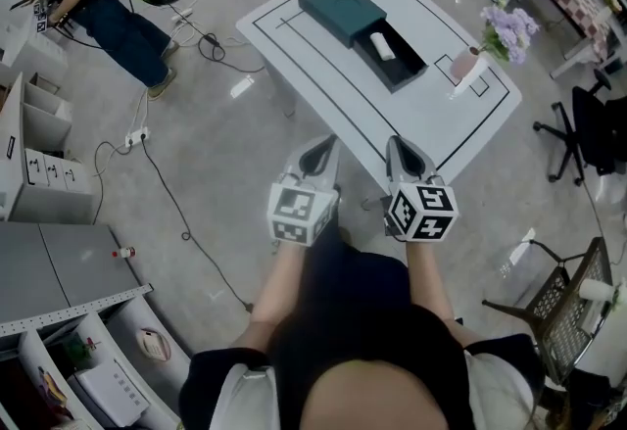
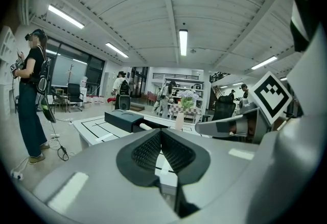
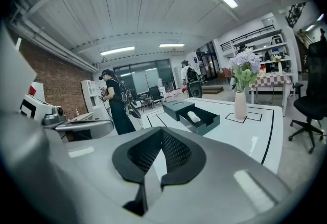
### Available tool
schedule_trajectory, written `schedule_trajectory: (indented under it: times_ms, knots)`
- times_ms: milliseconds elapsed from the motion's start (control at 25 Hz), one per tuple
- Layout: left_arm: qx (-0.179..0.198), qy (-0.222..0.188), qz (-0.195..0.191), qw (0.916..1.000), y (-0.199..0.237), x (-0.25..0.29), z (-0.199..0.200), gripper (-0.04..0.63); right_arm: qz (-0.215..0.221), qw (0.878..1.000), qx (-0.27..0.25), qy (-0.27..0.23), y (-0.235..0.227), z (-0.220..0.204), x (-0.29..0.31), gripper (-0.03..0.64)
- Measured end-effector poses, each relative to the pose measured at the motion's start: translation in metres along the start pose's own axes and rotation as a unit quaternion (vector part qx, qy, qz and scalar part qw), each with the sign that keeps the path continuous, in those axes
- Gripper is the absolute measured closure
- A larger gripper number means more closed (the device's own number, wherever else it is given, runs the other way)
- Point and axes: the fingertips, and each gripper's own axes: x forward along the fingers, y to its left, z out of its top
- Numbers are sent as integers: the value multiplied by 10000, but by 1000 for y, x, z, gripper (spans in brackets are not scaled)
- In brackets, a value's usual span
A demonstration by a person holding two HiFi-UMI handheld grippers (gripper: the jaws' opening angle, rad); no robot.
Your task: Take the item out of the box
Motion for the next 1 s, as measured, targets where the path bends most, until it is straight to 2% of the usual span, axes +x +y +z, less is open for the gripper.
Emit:
schedule_trajectory:
  times_ms: [400, 1000]
  knots:
    - [-29, 64, -66, 10000, 8, 20, -2, 584, -83, 10000, 25, 11, -9, 4, 14, 615]
    - [-25, 143, -114, 9998, 50, 79, 15, 584, -191, 9997, 35, 111, -29, 32, 75, 615]
